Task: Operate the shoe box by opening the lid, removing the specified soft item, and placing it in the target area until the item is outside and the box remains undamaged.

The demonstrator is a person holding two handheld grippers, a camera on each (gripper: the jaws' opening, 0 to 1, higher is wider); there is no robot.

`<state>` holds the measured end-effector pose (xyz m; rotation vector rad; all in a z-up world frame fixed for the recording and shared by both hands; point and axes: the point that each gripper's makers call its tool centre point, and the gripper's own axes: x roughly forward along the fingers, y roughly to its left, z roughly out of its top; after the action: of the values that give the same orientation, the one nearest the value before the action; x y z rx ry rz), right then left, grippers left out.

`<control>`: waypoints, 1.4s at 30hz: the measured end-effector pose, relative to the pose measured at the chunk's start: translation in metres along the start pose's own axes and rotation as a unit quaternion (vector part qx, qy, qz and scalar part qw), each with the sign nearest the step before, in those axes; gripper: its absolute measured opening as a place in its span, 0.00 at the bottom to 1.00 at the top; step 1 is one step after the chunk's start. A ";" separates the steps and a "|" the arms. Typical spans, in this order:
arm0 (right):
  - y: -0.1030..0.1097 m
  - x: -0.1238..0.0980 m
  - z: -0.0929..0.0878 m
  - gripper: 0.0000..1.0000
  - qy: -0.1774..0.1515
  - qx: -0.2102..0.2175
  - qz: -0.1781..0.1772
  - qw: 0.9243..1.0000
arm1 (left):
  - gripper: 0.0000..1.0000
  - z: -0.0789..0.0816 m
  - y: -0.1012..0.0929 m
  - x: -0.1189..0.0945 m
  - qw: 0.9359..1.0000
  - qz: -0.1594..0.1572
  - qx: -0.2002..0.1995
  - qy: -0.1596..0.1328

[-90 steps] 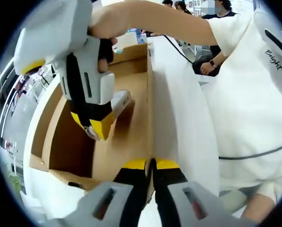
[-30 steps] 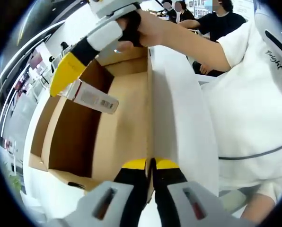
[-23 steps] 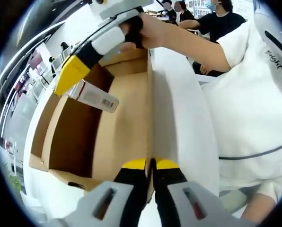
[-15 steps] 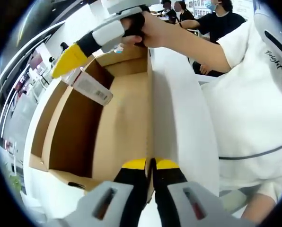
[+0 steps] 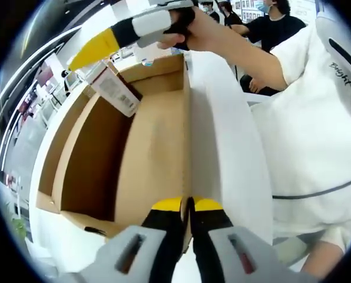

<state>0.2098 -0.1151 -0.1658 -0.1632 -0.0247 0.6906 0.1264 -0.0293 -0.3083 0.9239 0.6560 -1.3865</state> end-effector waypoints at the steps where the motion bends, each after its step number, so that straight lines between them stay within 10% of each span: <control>1: -0.001 -0.002 0.002 0.18 -0.001 -0.001 -0.002 1.000 | 0.03 0.000 0.000 0.000 1.000 0.000 0.000 -0.001; 10: -0.020 -0.023 0.021 0.18 -0.036 -0.013 -0.057 0.998 | 0.03 -0.001 0.000 0.000 1.000 -0.001 -0.002 0.003; 42: -0.032 -0.045 0.023 0.18 -0.031 0.000 -0.056 0.998 | 0.03 0.000 0.000 0.000 1.000 -0.001 -0.003 0.001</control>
<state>0.1934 -0.1648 -0.1368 -0.1398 -0.0928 0.5834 0.1264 -0.0291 -0.3084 0.9212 0.6624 -1.3846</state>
